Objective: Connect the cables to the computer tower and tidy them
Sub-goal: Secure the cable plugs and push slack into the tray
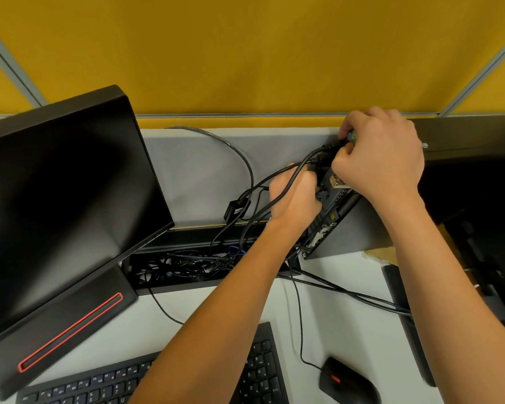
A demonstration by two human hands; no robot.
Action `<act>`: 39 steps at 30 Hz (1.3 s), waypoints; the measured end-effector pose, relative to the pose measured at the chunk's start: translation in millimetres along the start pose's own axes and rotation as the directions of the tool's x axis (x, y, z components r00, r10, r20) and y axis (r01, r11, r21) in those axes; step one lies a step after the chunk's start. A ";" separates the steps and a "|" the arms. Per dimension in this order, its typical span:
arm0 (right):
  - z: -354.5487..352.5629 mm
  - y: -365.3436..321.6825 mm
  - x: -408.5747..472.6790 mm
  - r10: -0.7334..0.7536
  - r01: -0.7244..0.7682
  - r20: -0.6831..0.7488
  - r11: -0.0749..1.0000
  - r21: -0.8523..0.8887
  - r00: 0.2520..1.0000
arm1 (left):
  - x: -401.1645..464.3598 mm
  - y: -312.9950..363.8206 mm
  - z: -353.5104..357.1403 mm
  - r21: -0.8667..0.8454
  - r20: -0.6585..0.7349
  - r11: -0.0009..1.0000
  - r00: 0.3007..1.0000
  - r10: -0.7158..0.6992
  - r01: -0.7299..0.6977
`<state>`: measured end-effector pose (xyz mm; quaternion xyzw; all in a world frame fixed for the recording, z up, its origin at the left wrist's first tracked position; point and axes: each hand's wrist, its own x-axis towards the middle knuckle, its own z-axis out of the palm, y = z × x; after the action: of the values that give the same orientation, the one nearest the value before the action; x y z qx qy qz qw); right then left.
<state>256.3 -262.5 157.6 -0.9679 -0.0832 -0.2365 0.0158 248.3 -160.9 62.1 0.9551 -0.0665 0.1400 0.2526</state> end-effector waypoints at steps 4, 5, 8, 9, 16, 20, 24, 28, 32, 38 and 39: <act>0.1 3.8 -2.0 -0.001 0.001 0.010 1.000 0.027 1.000 | 0.6 -9.1 -0.1 -0.011 0.100 0.999 0.994 0.035 -0.034; -0.6 4.0 -2.1 0.000 0.000 0.011 1.000 0.032 1.000 | 1.1 -12.6 -1.2 -0.027 0.127 0.998 0.990 0.054 -0.051; -2.6 2.5 -3.2 0.016 -0.017 0.020 0.999 0.048 1.000 | 0.7 -19.9 -4.3 -0.081 0.236 0.992 0.965 0.118 -0.101; -3.5 1.5 -3.5 0.017 -0.018 0.020 0.999 0.051 1.000 | -0.1 -21.6 -5.1 -0.101 0.256 0.989 0.958 0.127 -0.104; -5.6 -1.5 -4.9 0.025 -0.026 0.023 0.998 0.054 0.999 | -9.3 -24.2 0.2 0.033 -0.021 0.990 0.991 0.135 -0.134; -5.9 -4.7 -5.4 0.042 -0.042 0.013 0.998 0.047 0.999 | -5.9 -23.1 -4.9 0.047 -0.005 0.984 0.985 0.172 -0.172; -6.6 -4.6 -5.7 0.045 -0.046 0.013 0.998 0.050 0.999 | -1.6 -19.3 -9.3 0.124 0.082 0.959 0.966 0.245 -0.254; -5.9 -6.1 -5.6 0.054 -0.054 0.015 0.998 0.043 0.998 | 1.0 -20.8 -12.3 0.089 0.092 0.970 0.972 0.218 -0.227; -4.6 -5.9 -6.2 0.049 -0.049 0.005 0.998 0.033 0.999 | -1.4 -15.6 -16.1 0.011 0.114 0.986 0.980 0.164 -0.167; -4.0 -5.2 -6.2 0.045 -0.045 0.005 0.999 0.030 0.999 | -5.5 -16.9 -8.3 -0.113 0.056 0.991 0.996 0.076 -0.069; -4.2 -5.1 -6.7 0.045 -0.045 0.002 0.998 0.034 0.999 | -6.6 -18.6 -8.7 -0.111 0.043 0.990 0.995 0.092 -0.087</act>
<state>247.6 -258.8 158.2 -0.9693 -0.0656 -0.2341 0.0374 243.6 -140.1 58.7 0.9390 -0.1229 0.1245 0.2961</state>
